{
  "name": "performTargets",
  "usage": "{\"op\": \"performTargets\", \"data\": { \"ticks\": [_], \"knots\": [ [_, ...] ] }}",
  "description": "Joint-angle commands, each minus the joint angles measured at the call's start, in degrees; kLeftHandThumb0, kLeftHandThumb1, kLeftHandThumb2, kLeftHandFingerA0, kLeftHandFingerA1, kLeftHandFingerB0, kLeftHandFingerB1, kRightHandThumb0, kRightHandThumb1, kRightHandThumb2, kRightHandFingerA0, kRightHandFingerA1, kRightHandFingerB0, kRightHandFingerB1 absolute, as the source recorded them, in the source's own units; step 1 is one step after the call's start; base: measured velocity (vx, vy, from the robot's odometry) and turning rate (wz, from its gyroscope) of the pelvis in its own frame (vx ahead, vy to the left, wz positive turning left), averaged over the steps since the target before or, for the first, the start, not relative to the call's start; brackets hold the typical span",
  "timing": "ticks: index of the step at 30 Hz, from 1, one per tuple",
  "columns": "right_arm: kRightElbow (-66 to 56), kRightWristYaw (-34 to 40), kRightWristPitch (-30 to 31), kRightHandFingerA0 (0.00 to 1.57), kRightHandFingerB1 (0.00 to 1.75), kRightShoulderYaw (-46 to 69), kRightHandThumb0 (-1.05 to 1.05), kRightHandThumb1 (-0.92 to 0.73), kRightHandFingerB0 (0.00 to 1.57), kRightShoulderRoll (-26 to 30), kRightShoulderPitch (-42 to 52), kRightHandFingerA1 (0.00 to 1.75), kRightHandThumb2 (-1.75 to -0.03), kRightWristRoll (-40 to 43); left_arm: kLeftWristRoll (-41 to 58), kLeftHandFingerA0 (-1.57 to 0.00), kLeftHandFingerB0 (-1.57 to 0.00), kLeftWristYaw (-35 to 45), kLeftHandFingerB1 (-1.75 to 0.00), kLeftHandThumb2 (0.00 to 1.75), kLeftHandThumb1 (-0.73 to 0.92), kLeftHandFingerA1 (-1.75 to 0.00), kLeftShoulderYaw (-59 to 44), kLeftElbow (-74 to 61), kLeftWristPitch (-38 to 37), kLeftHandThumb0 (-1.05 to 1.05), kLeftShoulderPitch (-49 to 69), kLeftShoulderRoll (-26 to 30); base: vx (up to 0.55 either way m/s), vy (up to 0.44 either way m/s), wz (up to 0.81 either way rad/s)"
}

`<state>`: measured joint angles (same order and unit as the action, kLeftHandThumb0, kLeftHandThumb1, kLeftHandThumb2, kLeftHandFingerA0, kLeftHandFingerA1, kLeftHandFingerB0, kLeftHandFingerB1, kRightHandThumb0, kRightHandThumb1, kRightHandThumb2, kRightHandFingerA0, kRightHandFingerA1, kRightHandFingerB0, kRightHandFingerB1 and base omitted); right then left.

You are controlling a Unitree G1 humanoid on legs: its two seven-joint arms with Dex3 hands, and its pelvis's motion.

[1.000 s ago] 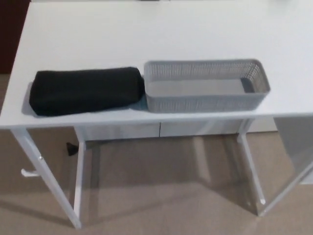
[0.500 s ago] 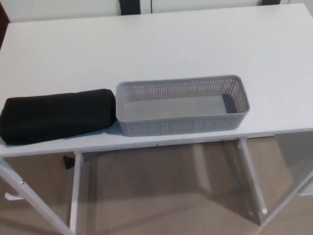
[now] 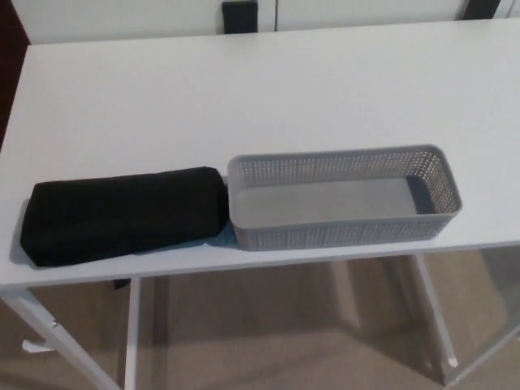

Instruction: The robot walk towards a table in front and pick up a black pencil case on the left hand side and put the pencil case into a small container on the right hand side

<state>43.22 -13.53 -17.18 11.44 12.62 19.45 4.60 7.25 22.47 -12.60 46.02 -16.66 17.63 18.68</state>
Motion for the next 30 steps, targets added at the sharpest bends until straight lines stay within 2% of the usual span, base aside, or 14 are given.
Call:
{"op": "performTargets", "data": {
  "ticks": [1, 6, 7, 8, 19, 24, 25, 26, 28, 29, 30],
  "knots": [
    [0.6, 0.9, 0.6, 0.61, 0.31, -0.2, -0.32, -0.58, 0.22, 0.7, 0.2, 0.45, -0.57, -0.7, -0.6, -0.33, -0.12, -0.6, -0.48, 0.89, 0.41, -0.58, 0.1, 0.1, 0.2, -0.23, 0.7, 0.7, 0.05, -0.104, 0.04],
    [0.9, 0.4, 0.3, 0.59, 0.31, -0.1, -0.33, -0.58, 0.23, 0.7, -0.1, 0.46, -0.57, -0.3, 0.4, -0.33, -0.12, 0.3, -0.48, 0.89, 0.42, -0.59, -0.3, 0.0, 0.6, -0.22, 0.4, 0.5, 0.04, -0.101, 0.03],
    [0.4, 0.1, 0.6, 0.58, 0.31, 0.0, -0.33, -0.59, 0.22, 0.7, 0.1, 0.46, -0.57, -0.1, 0.5, -0.43, -0.27, 0.1, -0.30, 0.57, 0.58, -0.40, -0.3, -0.8, 1.1, -0.28, 0.7, 0.4, 0.02, -0.091, 0.01],
    [0.2, 0.0, 0.7, 0.58, 0.31, 0.0, -0.32, -0.58, 0.21, 0.6, 0.2, 0.45, -0.57, 0.1, 0.7, -0.32, -0.13, 0.3, -0.49, 0.89, 0.42, -0.59, -0.4, -1.1, 1.4, -0.21, 0.8, 0.4, 0.02, -0.088, 0.00],
    [-1.6, -0.1, 2.2, 0.60, 0.31, 0.2, -0.31, -0.58, 0.22, 0.4, 0.7, 0.44, -0.57, 0.5, -0.1, -0.30, -0.10, 0.3, -0.47, 0.90, 0.44, -0.58, 0.1, 0.3, 0.3, -0.22, 0.0, 0.6, 0.00, -0.068, 0.01],
    [-1.7, -0.1, 1.9, 0.58, 0.31, -0.4, -0.33, -0.59, 0.21, 0.4, 1.1, 0.45, -0.57, -0.1, -0.4, -0.31, -0.11, -0.2, -0.48, 0.90, 0.43, -0.57, 0.0, 0.1, -0.1, -0.22, 0.5, 1.1, -0.01, -0.087, 0.01],
    [-0.1, -0.2, 1.5, 0.59, 0.31, -0.2, -0.32, -0.59, 0.22, 0.3, 0.2, 0.45, -0.57, 0.0, 0.8, -0.40, -0.24, -0.6, -0.29, 0.57, 0.57, -0.39, -1.2, -2.0, 0.4, -0.26, 1.1, 1.1, -0.02, -0.089, 0.01],
    [0.5, -0.1, 1.5, 0.59, 0.31, -0.1, -0.32, -0.59, 0.23, 0.3, -0.2, 0.45, -0.57, 0.1, 2.0, -0.31, -0.19, -0.6, -0.28, 0.57, 0.57, -0.38, -2.4, -4.1, 0.9, -0.28, 1.7, 1.2, -0.02, -0.089, 0.02],
    [0.6, 0.2, 1.6, 0.59, 0.31, -0.1, -0.33, -0.58, 0.23, 0.2, -0.2, 0.45, -0.57, 0.1, 3.3, -0.25, -0.16, -1.3, -0.28, 0.58, 0.56, -0.37, -4.4, -7.8, 1.8, -0.30, 2.8, 1.2, -0.02, -0.090, 0.00],
    [1.0, 0.2, 1.1, 0.59, 0.31, -0.1, -0.34, -0.58, 0.22, 0.6, -0.5, 0.45, -0.57, -0.1, 1.2, -0.15, -0.07, -6.6, -0.21, 0.59, 0.53, -0.44, -6.7, -13.1, 2.2, -0.38, 4.8, 2.0, -0.03, -0.091, 0.01],
    [1.2, 0.1, 0.9, 0.59, 0.31, -0.1, -0.34, -0.58, 0.22, 0.7, -0.7, 0.45, -0.57, -0.2, 0.2, -0.15, -0.07, -8.7, -0.21, 0.59, 0.53, -0.44, -7.7, -15.5, 2.5, -0.38, 5.6, 2.2, -0.03, -0.091, 0.01]
  ]
}}
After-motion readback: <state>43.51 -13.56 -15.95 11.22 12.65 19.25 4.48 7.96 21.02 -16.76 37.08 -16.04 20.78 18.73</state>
